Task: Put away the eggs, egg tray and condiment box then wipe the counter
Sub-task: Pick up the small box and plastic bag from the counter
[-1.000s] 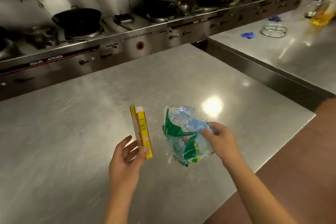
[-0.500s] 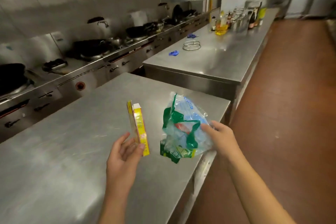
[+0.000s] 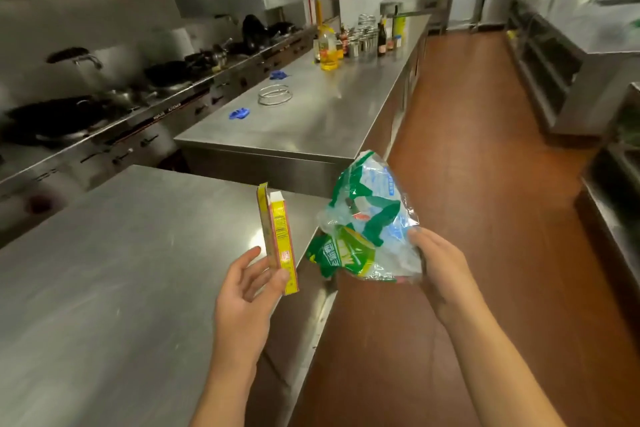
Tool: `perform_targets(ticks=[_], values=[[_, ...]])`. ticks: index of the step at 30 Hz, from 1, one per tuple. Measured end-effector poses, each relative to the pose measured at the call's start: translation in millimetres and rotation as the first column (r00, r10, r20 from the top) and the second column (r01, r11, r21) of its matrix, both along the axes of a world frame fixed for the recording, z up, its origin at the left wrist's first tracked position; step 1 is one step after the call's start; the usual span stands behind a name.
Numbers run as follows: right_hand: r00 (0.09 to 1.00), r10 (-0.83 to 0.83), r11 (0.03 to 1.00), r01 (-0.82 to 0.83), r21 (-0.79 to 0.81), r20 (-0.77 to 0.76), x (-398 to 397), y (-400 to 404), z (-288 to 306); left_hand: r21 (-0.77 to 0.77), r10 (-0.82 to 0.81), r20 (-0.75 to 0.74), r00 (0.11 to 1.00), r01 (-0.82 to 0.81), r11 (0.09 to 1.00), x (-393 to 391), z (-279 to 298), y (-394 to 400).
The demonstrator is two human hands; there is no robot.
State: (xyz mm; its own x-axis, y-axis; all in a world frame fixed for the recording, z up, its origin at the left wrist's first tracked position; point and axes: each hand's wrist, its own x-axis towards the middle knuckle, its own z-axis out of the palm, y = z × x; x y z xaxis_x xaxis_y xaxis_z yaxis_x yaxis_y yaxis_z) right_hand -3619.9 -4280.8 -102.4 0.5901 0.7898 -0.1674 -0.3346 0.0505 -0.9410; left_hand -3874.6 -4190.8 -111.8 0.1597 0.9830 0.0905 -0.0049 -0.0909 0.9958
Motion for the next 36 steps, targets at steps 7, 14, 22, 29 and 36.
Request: perform_targets(ticks=[7, 14, 22, 29, 36], values=[[0.979, -0.166, 0.986, 0.164, -0.03, -0.115, 82, -16, -28, 0.023, -0.132, -0.073, 0.989, 0.133, 0.991, 103, -1, 36], [0.906, -0.419, 0.907, 0.414, -0.077, -0.065, 183, -10, -9, 0.024, -0.39, 0.012, 0.921, 0.389, 0.921, 250, 5, 107], [0.722, -0.692, 0.712, 0.688, -0.14, 0.026, 267, -29, 0, 0.052, -0.707, 0.061, 0.704, 0.705, 0.707, 435, 15, 142], [0.547, -0.836, 0.549, 0.829, -0.103, -0.046, 333, -49, -7, 0.039, -0.819, 0.046, 0.572, 0.818, 0.573, 540, 7, 126], [0.496, -0.862, 0.506, 0.855, -0.116, -0.105, 454, -44, -21, 0.012, -0.807, 0.032, 0.589, 0.808, 0.59, 645, 7, 126]])
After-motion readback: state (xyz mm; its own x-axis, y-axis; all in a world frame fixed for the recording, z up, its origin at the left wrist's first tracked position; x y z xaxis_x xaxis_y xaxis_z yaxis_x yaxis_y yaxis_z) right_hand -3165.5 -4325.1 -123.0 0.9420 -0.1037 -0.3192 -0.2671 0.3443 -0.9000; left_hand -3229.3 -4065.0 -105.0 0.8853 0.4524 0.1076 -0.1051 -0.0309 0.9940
